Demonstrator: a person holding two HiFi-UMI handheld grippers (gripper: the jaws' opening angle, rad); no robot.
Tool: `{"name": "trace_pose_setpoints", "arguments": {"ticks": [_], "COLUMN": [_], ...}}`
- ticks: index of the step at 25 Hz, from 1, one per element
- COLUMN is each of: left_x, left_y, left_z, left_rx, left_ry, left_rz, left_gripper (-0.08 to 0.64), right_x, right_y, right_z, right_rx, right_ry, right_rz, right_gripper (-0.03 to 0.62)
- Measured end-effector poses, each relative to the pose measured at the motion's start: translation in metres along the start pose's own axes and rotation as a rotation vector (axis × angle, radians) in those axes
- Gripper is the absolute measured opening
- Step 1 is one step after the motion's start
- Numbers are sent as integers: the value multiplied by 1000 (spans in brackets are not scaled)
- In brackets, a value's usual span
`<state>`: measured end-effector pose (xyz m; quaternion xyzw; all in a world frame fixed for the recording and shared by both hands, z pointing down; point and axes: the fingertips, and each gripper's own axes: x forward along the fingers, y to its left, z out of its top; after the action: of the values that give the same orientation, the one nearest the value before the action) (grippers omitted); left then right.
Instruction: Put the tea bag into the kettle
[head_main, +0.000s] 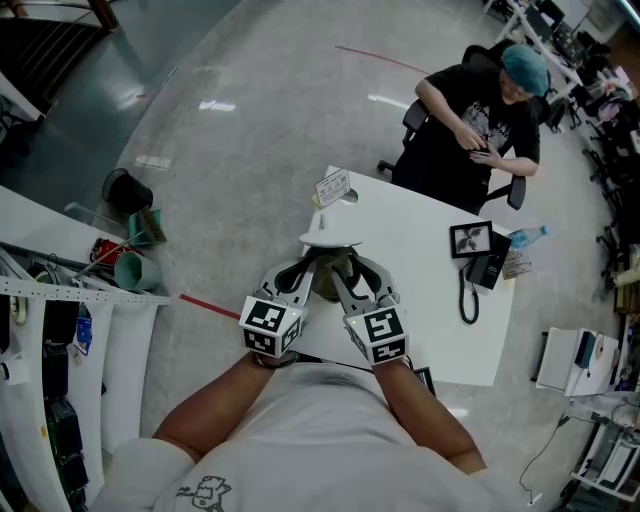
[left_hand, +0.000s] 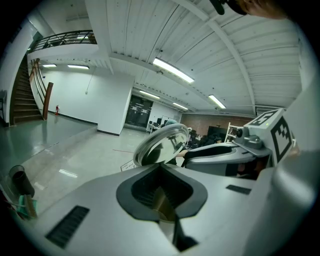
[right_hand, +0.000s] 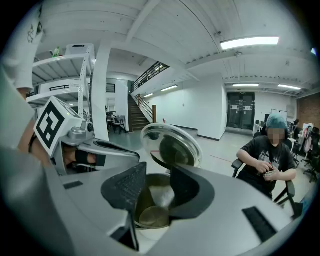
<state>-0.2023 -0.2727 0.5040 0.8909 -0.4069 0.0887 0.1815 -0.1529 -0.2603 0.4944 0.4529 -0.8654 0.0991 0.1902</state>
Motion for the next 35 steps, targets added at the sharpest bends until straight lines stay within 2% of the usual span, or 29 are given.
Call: {"name": "trace_pose_setpoints", "arguments": {"ticks": [6,17,21,24,30,35], "left_x": [-4,-10,-11,-10,-9,-8], "left_y": [-1,-19,-36,-52,-91,-143], "left_z": [1,12,17,19,24,24], "left_rx": [5,31,43,51,72,97], "left_ry": [-6,-35,-49,-56,-75,-84], "left_rz": [-6,-44,-76,-103,-151,-192], "left_gripper": [9,9,9,9,9,9], "right_x": [-2,-21,-38,-56,-90,-134], "right_y": [4,7,7,5,-7,-23], "right_z": [2,6,10,10,8,9], "right_rx": [-1,15,2,-4,22,49], "right_ry": [-9,-42,-67,-89,-130,-190], "right_rz": [-1,-45,-77,-86,-104,-108], "right_gripper": [169,167,103,16,11,11]}}
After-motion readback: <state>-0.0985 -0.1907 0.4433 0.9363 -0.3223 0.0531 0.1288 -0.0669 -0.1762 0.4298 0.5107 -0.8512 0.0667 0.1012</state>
